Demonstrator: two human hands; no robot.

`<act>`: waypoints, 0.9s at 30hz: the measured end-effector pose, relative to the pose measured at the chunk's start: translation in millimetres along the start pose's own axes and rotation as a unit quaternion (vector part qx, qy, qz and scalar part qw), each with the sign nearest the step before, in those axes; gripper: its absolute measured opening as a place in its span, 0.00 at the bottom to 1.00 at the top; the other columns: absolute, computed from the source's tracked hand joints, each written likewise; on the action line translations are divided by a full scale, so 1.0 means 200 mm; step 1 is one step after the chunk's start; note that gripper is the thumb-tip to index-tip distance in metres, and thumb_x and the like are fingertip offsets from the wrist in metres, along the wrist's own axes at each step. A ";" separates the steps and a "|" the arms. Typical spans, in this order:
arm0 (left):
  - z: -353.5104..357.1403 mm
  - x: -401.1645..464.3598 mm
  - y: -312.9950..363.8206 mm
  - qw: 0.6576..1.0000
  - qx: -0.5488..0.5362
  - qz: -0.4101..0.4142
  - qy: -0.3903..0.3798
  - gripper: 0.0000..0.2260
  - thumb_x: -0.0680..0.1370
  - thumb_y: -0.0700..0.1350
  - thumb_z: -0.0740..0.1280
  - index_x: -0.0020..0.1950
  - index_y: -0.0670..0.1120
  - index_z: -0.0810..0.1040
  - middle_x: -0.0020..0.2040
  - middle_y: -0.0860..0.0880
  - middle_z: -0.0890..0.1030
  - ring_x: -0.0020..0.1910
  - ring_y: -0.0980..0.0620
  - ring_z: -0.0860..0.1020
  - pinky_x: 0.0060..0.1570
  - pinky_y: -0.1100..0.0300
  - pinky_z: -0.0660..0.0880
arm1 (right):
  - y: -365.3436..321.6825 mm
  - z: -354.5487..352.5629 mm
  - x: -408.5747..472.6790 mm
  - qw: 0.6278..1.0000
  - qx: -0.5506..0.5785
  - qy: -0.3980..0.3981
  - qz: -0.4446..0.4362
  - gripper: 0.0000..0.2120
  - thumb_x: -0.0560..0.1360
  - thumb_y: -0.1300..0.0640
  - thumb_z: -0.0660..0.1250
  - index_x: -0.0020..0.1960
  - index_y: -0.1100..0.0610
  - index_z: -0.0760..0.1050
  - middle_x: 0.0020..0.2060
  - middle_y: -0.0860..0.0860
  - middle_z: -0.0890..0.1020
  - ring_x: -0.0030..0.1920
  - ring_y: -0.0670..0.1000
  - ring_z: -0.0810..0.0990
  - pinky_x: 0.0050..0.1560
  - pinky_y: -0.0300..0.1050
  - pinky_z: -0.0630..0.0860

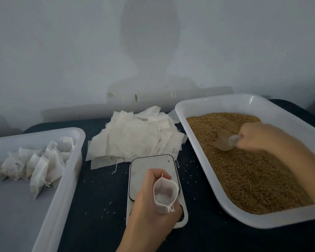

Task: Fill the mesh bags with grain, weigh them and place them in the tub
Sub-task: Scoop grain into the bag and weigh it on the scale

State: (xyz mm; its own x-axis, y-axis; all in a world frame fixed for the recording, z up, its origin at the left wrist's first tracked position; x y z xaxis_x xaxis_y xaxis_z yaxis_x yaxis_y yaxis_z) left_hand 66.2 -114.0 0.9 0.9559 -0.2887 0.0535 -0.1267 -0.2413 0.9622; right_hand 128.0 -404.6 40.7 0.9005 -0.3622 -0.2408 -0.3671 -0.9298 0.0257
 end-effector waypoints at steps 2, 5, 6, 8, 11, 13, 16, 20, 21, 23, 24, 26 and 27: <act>0.00 -0.01 -0.01 1.000 0.004 -0.003 -0.006 0.17 0.64 0.38 0.66 0.44 0.60 0.70 0.40 0.53 0.77 0.35 0.59 0.76 0.35 0.63 0.76 | -0.05 0.05 0.04 1.000 0.025 0.007 -0.009 0.18 0.80 0.45 0.58 0.40 0.58 0.73 0.32 0.49 0.74 0.29 0.47 0.73 0.38 0.40 0.77; -0.02 -0.01 -0.04 1.000 0.013 -0.003 -0.002 0.19 0.67 0.32 0.68 0.46 0.56 0.72 0.40 0.51 0.78 0.37 0.57 0.77 0.36 0.63 0.76 | -0.03 0.08 0.04 0.998 0.063 0.027 0.000 0.15 0.80 0.48 0.59 0.43 0.56 0.75 0.32 0.50 0.76 0.30 0.48 0.74 0.37 0.40 0.76; -0.04 -0.01 -0.05 1.000 0.016 -0.004 0.001 0.19 0.67 0.32 0.68 0.46 0.56 0.72 0.40 0.51 0.78 0.37 0.56 0.77 0.36 0.63 0.76 | 0.00 0.08 0.02 0.996 0.077 0.040 0.000 0.14 0.80 0.48 0.59 0.43 0.56 0.75 0.32 0.50 0.76 0.29 0.48 0.74 0.36 0.40 0.75; -0.05 0.00 -0.06 1.000 0.014 -0.009 0.007 0.19 0.67 0.33 0.69 0.44 0.58 0.72 0.39 0.53 0.78 0.35 0.57 0.77 0.35 0.62 0.77 | 0.05 0.08 -0.03 0.991 0.116 0.062 -0.006 0.13 0.79 0.48 0.60 0.46 0.56 0.77 0.33 0.50 0.78 0.29 0.48 0.73 0.33 0.39 0.73; -0.04 0.01 -0.05 1.000 0.003 -0.006 0.017 0.19 0.69 0.32 0.68 0.42 0.58 0.72 0.37 0.51 0.78 0.33 0.58 0.76 0.33 0.63 0.76 | 0.10 0.09 -0.13 0.978 0.185 0.096 -0.017 0.06 0.76 0.49 0.66 0.48 0.51 0.76 0.35 0.51 0.81 0.32 0.50 0.78 0.36 0.42 0.76; -0.03 0.01 -0.04 1.000 -0.004 -0.003 0.014 0.20 0.70 0.31 0.68 0.41 0.58 0.72 0.36 0.51 0.77 0.33 0.58 0.75 0.33 0.65 0.75 | 0.11 0.10 -0.18 0.966 0.226 0.124 -0.026 0.05 0.75 0.48 0.67 0.47 0.48 0.76 0.35 0.50 0.81 0.34 0.50 0.79 0.36 0.43 0.76; -0.02 0.01 -0.05 1.000 -0.007 -0.003 0.006 0.20 0.70 0.31 0.68 0.42 0.58 0.72 0.36 0.52 0.77 0.33 0.58 0.75 0.33 0.64 0.75 | 0.09 0.10 -0.24 0.952 0.260 0.153 -0.049 0.05 0.75 0.47 0.66 0.46 0.48 0.76 0.34 0.50 0.80 0.34 0.51 0.79 0.34 0.41 0.74; -0.07 0.02 -0.02 1.000 0.005 0.003 0.007 0.18 0.70 0.33 0.69 0.43 0.57 0.72 0.39 0.50 0.78 0.34 0.54 0.77 0.33 0.60 0.77 | 0.05 0.06 -0.33 0.939 0.290 0.151 -0.107 0.01 0.73 0.47 0.67 0.45 0.41 0.76 0.31 0.47 0.80 0.30 0.47 0.76 0.32 0.39 0.69; -0.09 0.04 -0.02 1.000 0.012 0.005 0.014 0.18 0.70 0.33 0.69 0.44 0.57 0.72 0.40 0.50 0.78 0.35 0.53 0.77 0.32 0.60 0.77 | 0.04 0.03 -0.35 0.937 0.293 0.139 -0.125 0.03 0.72 0.46 0.67 0.45 0.39 0.76 0.31 0.46 0.80 0.30 0.45 0.76 0.32 0.39 0.70; -0.13 0.10 -0.01 0.999 0.038 0.008 0.035 0.17 0.70 0.36 0.70 0.46 0.57 0.72 0.41 0.52 0.78 0.35 0.56 0.77 0.31 0.64 0.76 | 0.01 -0.04 -0.40 0.941 0.273 0.106 -0.167 0.09 0.68 0.41 0.67 0.48 0.38 0.77 0.31 0.44 0.81 0.28 0.43 0.76 0.28 0.35 0.70; -0.15 0.13 -0.01 0.998 0.054 0.005 0.039 0.17 0.70 0.37 0.71 0.48 0.57 0.71 0.42 0.53 0.78 0.36 0.56 0.77 0.31 0.64 0.76 | -0.02 -0.08 -0.43 0.942 0.263 0.086 -0.190 0.13 0.66 0.38 0.66 0.49 0.38 0.79 0.32 0.42 0.82 0.29 0.42 0.78 0.28 0.35 0.73; -0.15 0.18 0.00 0.996 0.079 0.001 0.031 0.17 0.71 0.39 0.71 0.51 0.57 0.69 0.45 0.52 0.77 0.36 0.59 0.78 0.31 0.66 0.75 | -0.07 -0.15 -0.48 0.939 0.252 0.048 -0.231 0.20 0.62 0.30 0.63 0.51 0.33 0.78 0.37 0.39 0.83 0.37 0.43 0.81 0.39 0.43 0.80; -0.15 0.20 0.01 0.996 0.086 0.004 0.024 0.18 0.71 0.39 0.71 0.52 0.56 0.69 0.46 0.51 0.77 0.37 0.61 0.78 0.30 0.69 0.74 | -0.09 -0.18 -0.50 0.935 0.245 0.031 -0.254 0.20 0.61 0.26 0.61 0.51 0.28 0.75 0.39 0.37 0.84 0.40 0.43 0.82 0.42 0.45 0.80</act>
State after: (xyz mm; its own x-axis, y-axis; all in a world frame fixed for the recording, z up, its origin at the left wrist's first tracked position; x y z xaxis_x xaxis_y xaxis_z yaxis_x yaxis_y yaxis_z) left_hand 112.2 -98.3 11.9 0.9658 -0.2478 0.0769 -0.1734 -0.3957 0.9019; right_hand 52.7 -352.8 99.5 0.9939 0.1004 -0.0450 0.0616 -0.8467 -0.5284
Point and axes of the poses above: each hand's wrist, its own x-axis towards the middle knuckle, its own z-axis out of the palm, y = z × x, the point moved 4 cm from there along x, towards the middle knuckle
